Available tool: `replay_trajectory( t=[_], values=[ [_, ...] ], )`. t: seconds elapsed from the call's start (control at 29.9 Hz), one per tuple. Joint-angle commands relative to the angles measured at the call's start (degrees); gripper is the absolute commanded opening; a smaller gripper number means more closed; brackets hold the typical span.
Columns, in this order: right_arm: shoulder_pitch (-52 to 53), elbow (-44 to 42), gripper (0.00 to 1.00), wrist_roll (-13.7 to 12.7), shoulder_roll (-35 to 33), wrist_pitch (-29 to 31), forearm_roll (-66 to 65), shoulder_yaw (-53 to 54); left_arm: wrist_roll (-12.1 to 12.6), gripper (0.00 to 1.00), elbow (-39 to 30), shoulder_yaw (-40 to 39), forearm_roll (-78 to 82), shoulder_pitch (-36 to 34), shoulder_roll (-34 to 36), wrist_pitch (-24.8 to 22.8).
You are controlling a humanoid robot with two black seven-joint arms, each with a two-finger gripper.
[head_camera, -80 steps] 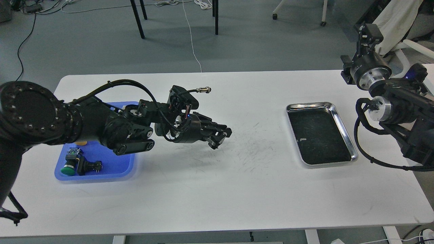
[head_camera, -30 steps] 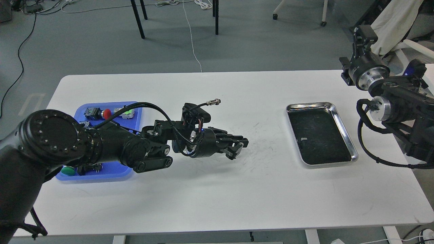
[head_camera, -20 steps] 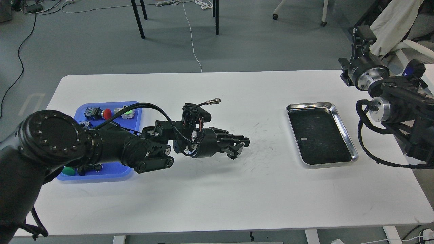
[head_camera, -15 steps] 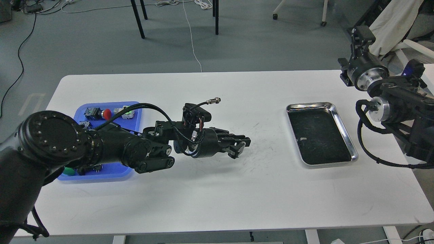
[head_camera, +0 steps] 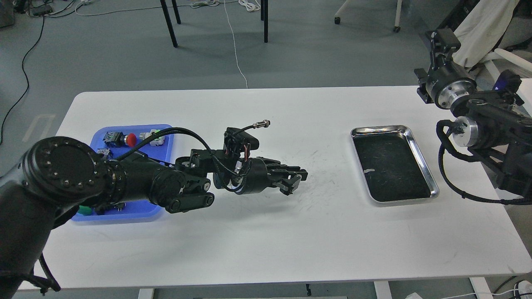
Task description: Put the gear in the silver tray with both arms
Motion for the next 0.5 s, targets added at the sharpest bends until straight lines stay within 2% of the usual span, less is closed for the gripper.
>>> replay_trajectory(
  t=[0.0,0.27,0.47],
  values=[
    [-0.1,0.0,0.99,0.0,0.0,0.0,0.0,0.0,0.0,0.36,0.0,0.0,0.0,0.2,0.0,0.1],
    [-0.1,0.0,0.99,0.0,0.0,0.0,0.0,0.0,0.0,0.42,0.0,0.0,0.0,0.2,0.0,0.2],
    [0.0,0.2,0.99,-0.1,0.0,0.0,-0.3,-0.5,0.0,0.51,0.1,-0.7,-0.1,0.2,0.0,0.4]
  ],
)
